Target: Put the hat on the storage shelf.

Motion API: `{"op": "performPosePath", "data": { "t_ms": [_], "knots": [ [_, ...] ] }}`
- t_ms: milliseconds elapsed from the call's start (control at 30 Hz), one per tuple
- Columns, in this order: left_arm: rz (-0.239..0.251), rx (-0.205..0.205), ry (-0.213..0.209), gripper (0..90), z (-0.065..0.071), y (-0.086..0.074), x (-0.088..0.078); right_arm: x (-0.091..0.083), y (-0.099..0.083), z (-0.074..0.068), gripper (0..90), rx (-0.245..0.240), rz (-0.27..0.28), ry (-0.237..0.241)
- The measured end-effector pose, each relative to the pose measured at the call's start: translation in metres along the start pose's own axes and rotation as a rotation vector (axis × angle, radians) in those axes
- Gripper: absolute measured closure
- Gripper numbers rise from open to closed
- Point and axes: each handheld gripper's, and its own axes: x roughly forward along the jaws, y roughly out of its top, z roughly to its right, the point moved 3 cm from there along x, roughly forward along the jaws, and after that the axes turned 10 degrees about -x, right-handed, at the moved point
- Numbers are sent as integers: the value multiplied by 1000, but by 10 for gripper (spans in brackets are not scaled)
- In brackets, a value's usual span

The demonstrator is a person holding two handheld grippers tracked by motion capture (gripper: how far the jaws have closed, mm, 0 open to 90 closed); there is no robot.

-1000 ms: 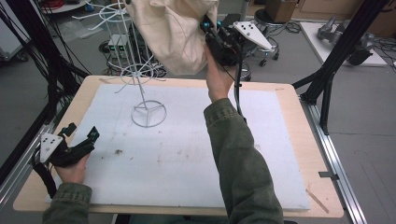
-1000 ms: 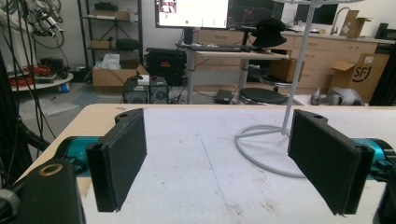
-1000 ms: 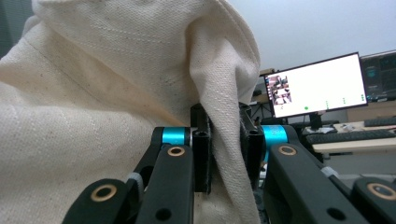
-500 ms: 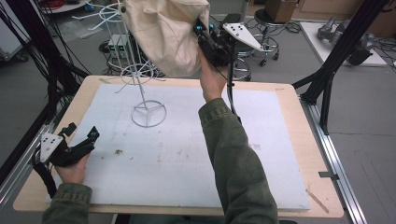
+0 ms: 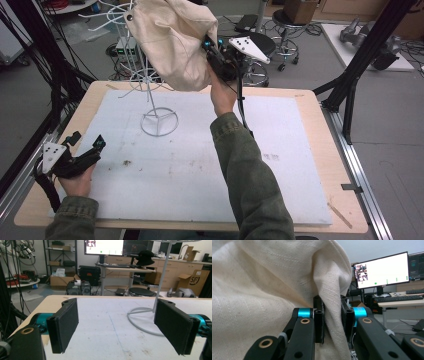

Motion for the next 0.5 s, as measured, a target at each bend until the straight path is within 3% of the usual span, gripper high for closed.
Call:
{"op": "performPosePath", "data": {
  "t_ms": [500],
  "knots": [
    [1,2,-2,198,1,0,0,-16,-34,4,752,-11,-58,16]
  ]
}}
